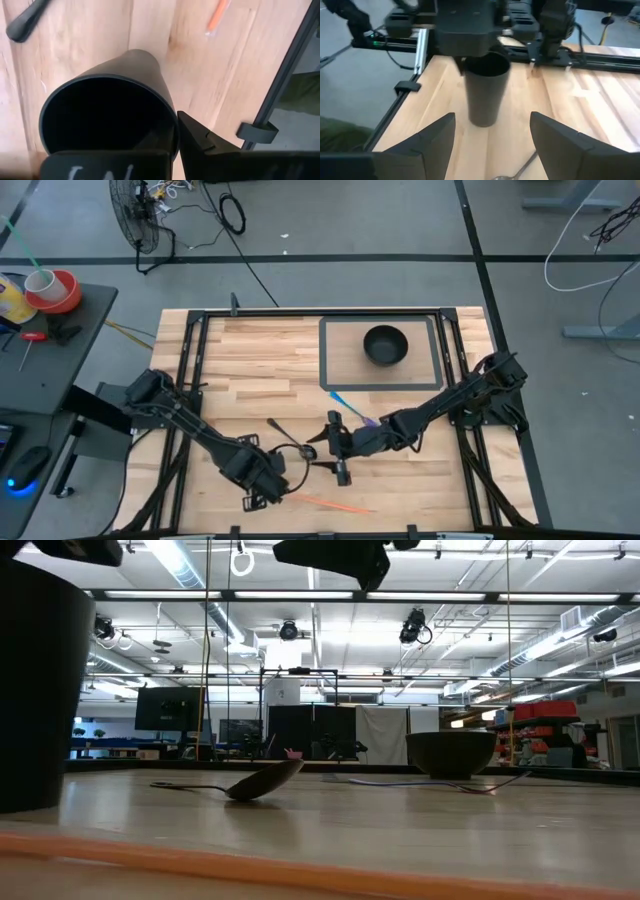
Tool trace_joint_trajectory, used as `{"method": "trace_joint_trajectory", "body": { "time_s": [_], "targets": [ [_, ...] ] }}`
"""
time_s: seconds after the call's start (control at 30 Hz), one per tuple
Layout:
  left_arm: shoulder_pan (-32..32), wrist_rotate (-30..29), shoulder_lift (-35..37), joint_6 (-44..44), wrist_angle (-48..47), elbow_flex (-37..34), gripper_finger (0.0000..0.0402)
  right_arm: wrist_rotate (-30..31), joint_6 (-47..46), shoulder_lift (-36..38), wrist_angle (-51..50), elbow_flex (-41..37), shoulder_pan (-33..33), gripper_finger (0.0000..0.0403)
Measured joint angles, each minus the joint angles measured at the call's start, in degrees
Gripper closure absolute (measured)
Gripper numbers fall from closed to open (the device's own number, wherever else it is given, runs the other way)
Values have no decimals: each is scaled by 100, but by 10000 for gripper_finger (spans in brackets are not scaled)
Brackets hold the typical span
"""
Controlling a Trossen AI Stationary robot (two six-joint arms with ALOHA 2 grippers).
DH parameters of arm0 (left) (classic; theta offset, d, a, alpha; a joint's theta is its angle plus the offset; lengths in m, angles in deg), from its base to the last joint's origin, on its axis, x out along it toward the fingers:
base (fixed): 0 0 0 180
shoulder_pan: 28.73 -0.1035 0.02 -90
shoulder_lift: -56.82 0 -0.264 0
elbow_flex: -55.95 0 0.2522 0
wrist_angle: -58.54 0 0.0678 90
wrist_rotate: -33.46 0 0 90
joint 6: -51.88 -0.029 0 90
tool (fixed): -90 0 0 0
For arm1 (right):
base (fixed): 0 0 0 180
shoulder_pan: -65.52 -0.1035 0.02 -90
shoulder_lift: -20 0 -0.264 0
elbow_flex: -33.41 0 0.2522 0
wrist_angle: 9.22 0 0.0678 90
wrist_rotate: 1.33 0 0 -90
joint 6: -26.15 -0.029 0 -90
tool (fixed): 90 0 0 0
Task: Pick & Place Utensil
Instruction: Put the black cup on the transparent mat to the top right of the black bowl
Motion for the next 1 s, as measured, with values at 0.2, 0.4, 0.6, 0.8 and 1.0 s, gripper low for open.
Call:
{"method": "trace_joint_trajectory", "body": {
  "time_s": [0.2, 0.4, 0.6, 0.8, 1.0],
  "targets": [
    [-21, 56, -11, -16, 3, -7, 366, 88, -33, -192, 147, -7, -68, 108],
    [56, 63, -11, -1, -18, -9, 303, 112, 6, -740, 1029, -4, -37, 51],
    [58, 114, 315, -20, -122, -9, 222, 103, -136, -1391, 1890, -4, 90, 16],
    [95, -198, 924, 148, -151, -7, 178, -104, -272, -1992, 2018, 360, 286, 4],
    [659, -1091, 1528, 764, -493, -2, 173, -454, -239, -2648, 1961, 1191, 430, 4]
  ]
}}
